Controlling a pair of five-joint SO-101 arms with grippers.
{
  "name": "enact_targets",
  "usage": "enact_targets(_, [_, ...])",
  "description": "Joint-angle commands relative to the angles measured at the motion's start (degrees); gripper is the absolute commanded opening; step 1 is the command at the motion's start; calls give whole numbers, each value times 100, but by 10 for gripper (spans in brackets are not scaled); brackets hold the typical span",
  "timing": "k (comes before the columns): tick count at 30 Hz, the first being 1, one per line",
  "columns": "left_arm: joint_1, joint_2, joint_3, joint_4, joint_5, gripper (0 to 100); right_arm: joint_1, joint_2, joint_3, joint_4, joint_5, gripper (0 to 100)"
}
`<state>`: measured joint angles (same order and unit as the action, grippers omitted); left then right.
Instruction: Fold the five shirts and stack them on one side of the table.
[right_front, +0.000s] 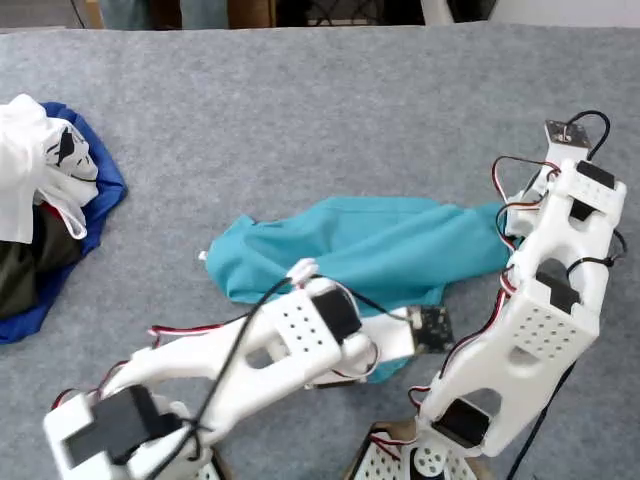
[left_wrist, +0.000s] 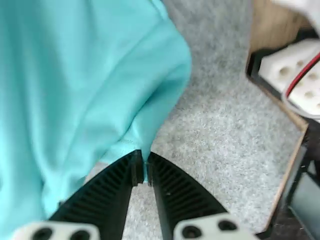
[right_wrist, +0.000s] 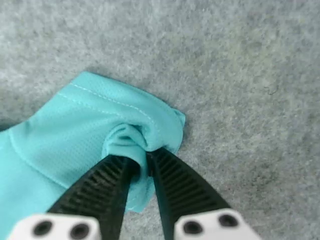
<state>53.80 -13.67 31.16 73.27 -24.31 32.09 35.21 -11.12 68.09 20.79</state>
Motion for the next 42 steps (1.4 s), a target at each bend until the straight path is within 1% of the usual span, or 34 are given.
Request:
enact_targets(1, [-312,-1064,-435,308,448,28,44,-242,-532,835,281,14])
enact_targets(5, [-1253,-2207,-462,598,571,28,88,-567,-1525,1846,352,15])
enact_targets(9, [-2536,-3138,-514,949,527,28,-62,-796,-2413,2884,818,17])
enact_targets(11, [-3134,-3473,-734,1187,527,28,-176,-875,-2738,3297,967,52])
enact_targets(14, [-3864,-3859,-1270,1495,475,28,-202,-1209,-2818,3314,1002,138])
enact_targets(16, [-4330,-4035,-1727,1714,290,28,-202,-1508,-2747,3314,1020,181])
enact_targets(18, [-4778,-4114,-2167,1881,158,28,-202,-1807,-2677,3314,1020,204])
enact_targets(21, [-5420,-4123,-2563,2084,-220,28,-211,-2141,-2536,3305,1152,205])
enact_targets(24, [-5842,-4132,-2580,2145,-440,28,-202,-2237,-2202,3297,1477,205])
enact_targets(29, [-6536,-4176,-2633,2145,-598,28,-185,-2255,-1147,3262,2215,194])
enact_targets(34, [-7248,-4176,-2308,2110,-712,29,-308,-2273,-66,3051,2470,64])
enact_targets(35, [-7301,-4176,-2167,2048,-712,29,-343,-2290,171,3015,2576,47])
enact_targets(37, [-7363,-4176,-1859,1881,-712,29,-457,-2290,593,2989,2752,44])
enact_targets(39, [-7371,-4176,-1640,1749,-712,29,-545,-2290,910,2945,2769,48])
enact_targets(42, [-7371,-4185,-1499,1503,-686,29,-510,-2527,1323,2637,2769,102])
